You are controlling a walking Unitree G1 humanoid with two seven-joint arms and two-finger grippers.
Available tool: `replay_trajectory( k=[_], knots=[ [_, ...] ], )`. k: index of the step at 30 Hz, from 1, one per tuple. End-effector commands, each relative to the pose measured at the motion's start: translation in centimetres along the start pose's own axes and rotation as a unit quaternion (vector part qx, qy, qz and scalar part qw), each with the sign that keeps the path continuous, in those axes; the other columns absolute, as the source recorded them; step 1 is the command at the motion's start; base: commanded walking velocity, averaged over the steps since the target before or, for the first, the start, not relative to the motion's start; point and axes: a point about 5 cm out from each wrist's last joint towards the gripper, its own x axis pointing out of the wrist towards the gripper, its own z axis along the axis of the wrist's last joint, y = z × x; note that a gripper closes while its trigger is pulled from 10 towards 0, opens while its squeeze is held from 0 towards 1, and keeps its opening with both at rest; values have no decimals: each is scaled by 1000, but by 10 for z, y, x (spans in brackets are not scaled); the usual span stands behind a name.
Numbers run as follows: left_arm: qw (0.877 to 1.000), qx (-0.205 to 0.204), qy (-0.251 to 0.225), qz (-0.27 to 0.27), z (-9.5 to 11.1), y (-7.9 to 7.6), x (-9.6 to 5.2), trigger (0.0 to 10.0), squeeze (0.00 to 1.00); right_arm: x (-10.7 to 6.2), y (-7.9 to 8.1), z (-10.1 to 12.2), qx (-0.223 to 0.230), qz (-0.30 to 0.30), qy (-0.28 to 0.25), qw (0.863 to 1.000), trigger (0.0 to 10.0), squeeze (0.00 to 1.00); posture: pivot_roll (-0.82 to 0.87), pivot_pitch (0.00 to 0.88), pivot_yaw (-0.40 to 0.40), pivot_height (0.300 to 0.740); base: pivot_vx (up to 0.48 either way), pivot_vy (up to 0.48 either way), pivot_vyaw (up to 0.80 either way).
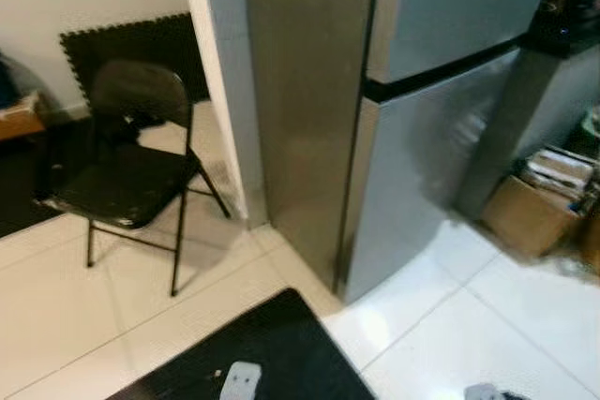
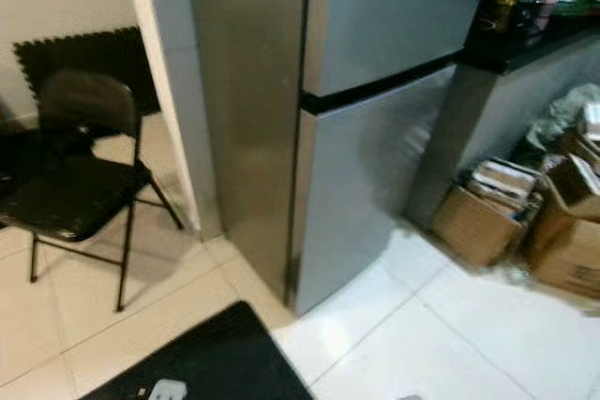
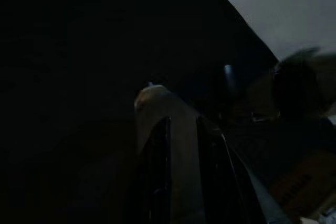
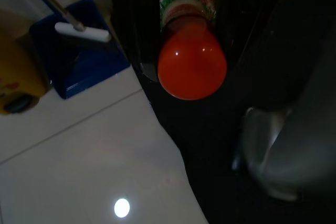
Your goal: Restocking fridge
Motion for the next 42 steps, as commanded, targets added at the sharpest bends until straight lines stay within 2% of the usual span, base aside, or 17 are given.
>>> replay_trajectory(
  k=[1, 10, 19, 42],
  knots=[
    [1000, 7, 10, 0, -4, -1, 0, 10000, 0, 0, -4, 4, 2, -6, -6, 1000, 10000, 0, -47, 0, -7, 740, 0, 0, 0],
    [1000, -8, 2, 25, -3, 3, -1, 10000, 0, 0, -3, 5, 5, -6, -6, 1000, 10000, 0, -48, 0, -10, 740, 0, 0, 0],
    [1000, -7, 3, 11, -3, 1, -1, 10000, 0, 0, -3, 6, 7, -5, -7, 1000, 10000, 0, -48, 0, -10, 740, 0, 0, 0],
    [1000, 1, 4, 7, -3, 2, -1, 10000, 0, 0, -1, 6, 9, -1, -9, 1000, 10000, 0, -48, 0, -11, 740, 317, 0, 0]
  ],
)
